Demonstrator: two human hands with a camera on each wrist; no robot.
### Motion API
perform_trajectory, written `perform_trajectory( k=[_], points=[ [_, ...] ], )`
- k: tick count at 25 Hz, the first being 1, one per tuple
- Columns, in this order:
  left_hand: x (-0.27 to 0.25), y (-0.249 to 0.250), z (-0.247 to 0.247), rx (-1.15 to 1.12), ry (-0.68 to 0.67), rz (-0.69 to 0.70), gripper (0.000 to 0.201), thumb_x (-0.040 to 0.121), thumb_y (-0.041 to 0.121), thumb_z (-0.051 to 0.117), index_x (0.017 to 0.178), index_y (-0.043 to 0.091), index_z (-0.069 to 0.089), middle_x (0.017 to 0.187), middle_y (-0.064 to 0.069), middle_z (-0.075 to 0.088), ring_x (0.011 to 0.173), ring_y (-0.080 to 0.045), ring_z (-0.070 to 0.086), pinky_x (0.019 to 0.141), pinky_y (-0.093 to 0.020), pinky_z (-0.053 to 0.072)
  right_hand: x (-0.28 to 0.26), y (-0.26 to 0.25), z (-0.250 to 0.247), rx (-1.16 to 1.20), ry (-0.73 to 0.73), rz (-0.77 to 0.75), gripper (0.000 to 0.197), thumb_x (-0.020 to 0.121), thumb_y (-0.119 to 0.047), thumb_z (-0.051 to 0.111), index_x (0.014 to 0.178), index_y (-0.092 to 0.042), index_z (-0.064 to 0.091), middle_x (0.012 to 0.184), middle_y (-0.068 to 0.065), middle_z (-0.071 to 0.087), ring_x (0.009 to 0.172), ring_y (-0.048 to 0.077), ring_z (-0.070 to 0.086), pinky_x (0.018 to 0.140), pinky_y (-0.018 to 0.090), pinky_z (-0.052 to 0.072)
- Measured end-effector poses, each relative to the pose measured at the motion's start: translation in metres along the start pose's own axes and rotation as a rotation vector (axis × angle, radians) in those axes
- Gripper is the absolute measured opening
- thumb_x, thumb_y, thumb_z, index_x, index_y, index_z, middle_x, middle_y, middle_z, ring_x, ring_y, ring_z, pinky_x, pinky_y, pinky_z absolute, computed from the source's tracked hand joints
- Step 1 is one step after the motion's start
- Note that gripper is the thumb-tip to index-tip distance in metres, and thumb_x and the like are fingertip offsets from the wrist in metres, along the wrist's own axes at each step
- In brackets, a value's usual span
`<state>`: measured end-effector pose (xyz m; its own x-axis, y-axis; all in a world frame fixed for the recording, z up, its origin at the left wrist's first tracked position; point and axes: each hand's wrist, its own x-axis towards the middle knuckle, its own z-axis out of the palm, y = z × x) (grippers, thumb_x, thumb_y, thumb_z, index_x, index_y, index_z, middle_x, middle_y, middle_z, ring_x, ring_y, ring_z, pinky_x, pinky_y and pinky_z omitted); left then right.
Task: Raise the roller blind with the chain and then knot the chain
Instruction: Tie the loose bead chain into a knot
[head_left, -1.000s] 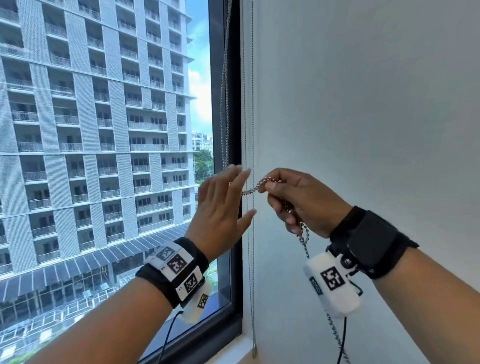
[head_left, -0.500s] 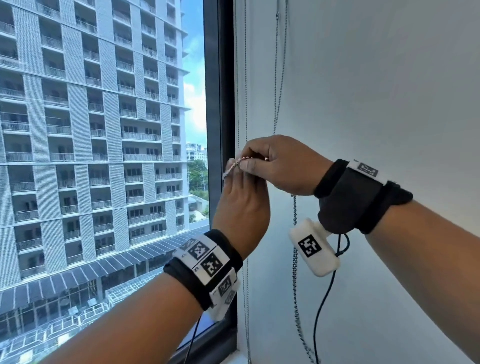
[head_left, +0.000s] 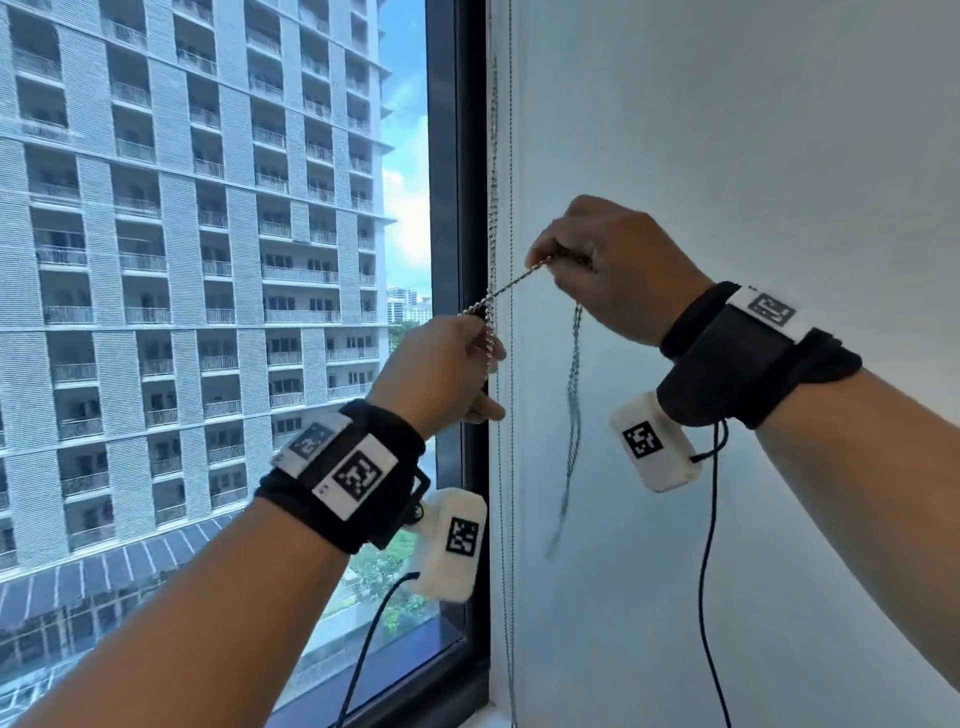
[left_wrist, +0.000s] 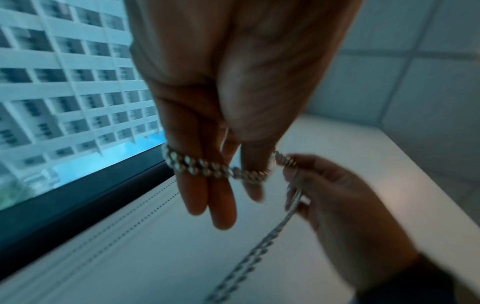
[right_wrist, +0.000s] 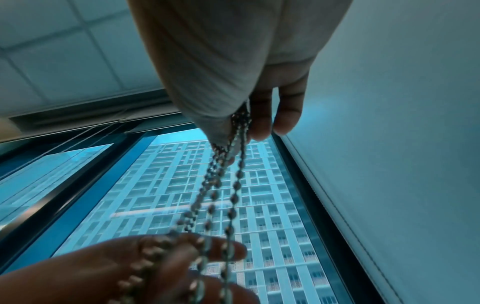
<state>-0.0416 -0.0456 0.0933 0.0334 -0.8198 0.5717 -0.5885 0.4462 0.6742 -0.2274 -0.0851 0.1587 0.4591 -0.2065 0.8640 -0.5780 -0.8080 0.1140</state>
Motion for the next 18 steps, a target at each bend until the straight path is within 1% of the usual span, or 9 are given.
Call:
perform_trajectory(
  k=[2,3,6,8,9,11,13,15,18],
  points=[
    [0.0,0.005,-0.006,-0.338,-0.107,-0.093,0.057,0.087,0.018,0.074,0.134,0.0,0.048,0.113,-0.017,0.07,0.077,-0.027,0.077,0.074,-0.04,0.063,-0.001,0.012,0.007,0.038,0.013,0.05,0.019,0.093,-0.015,0.061,0.105,-0.015,0.076,0.095,0.004,0.061,0.079,0.016,0.057,0.074,0.024,0.043],
    [0.002,0.008,-0.008,-0.446,-0.148,-0.12,0.075,0.08,0.024,0.078,0.14,-0.004,0.042,0.116,-0.019,0.069,0.083,-0.027,0.077,0.075,-0.037,0.062,-0.004,0.014,0.012,0.075,0.001,0.094,0.019,0.094,-0.018,0.062,0.107,-0.016,0.076,0.098,0.005,0.061,0.083,0.017,0.058,0.076,0.025,0.043],
    [0.004,0.01,-0.003,-0.567,-0.23,-0.118,0.089,0.075,0.033,0.078,0.142,-0.009,0.037,0.119,-0.02,0.066,0.091,-0.027,0.076,0.074,-0.029,0.061,-0.017,0.015,0.036,0.21,-0.032,0.21,0.02,0.093,-0.025,0.066,0.11,-0.02,0.075,0.099,0.006,0.057,0.085,0.015,0.055,0.078,0.02,0.039],
    [0.004,0.004,0.007,-0.572,-0.244,-0.114,0.081,0.081,0.028,0.078,0.145,-0.003,0.037,0.12,-0.017,0.067,0.093,-0.028,0.076,0.075,-0.028,0.06,-0.022,0.01,0.045,0.313,-0.062,0.261,0.019,0.093,-0.024,0.066,0.109,-0.018,0.075,0.098,0.006,0.06,0.085,0.013,0.058,0.077,0.019,0.042],
    [0.004,0.0,0.012,-0.576,-0.251,-0.109,0.071,0.084,0.025,0.077,0.142,0.0,0.044,0.118,-0.015,0.068,0.093,-0.029,0.076,0.077,-0.029,0.061,-0.024,0.007,0.047,0.388,-0.077,0.289,0.019,0.093,-0.022,0.067,0.108,-0.016,0.076,0.097,0.005,0.064,0.086,0.013,0.062,0.078,0.021,0.045],
    [0.003,-0.004,0.019,-0.586,-0.225,-0.092,0.047,0.086,0.019,0.076,0.125,0.001,0.059,0.105,-0.014,0.071,0.087,-0.029,0.076,0.078,-0.03,0.061,-0.029,0.0,0.046,0.613,-0.087,0.375,0.016,0.091,-0.017,0.069,0.104,-0.014,0.077,0.097,0.004,0.074,0.085,0.009,0.068,0.078,0.02,0.05],
    [0.003,-0.009,0.022,-0.56,-0.125,-0.077,0.031,0.085,0.013,0.077,0.11,-0.001,0.064,0.09,-0.014,0.069,0.073,-0.024,0.074,0.073,-0.032,0.062,-0.034,-0.003,0.048,0.819,-0.088,0.447,0.013,0.09,-0.015,0.07,0.101,-0.016,0.077,0.101,0.008,0.078,0.09,0.008,0.069,0.085,0.02,0.053],
    [0.004,-0.017,0.028,-0.52,0.006,-0.046,0.023,0.084,0.007,0.076,0.101,-0.004,0.065,0.087,-0.017,0.068,0.063,-0.02,0.069,0.072,-0.036,0.061,-0.039,-0.001,0.052,0.956,-0.115,0.487,0.017,0.089,-0.018,0.067,0.103,-0.02,0.076,0.104,0.007,0.077,0.093,0.014,0.067,0.092,0.033,0.049],
    [0.0,-0.026,0.037,-0.491,0.157,-0.02,0.024,0.082,0.006,0.07,0.1,-0.009,0.063,0.082,-0.022,0.067,0.061,-0.02,0.069,0.067,-0.036,0.062,-0.05,-0.007,0.062,1.181,-0.188,0.55,0.03,0.086,-0.019,0.061,0.115,-0.019,0.069,0.103,-0.001,0.072,0.09,0.012,0.061,0.083,0.033,0.042]
  ],
)
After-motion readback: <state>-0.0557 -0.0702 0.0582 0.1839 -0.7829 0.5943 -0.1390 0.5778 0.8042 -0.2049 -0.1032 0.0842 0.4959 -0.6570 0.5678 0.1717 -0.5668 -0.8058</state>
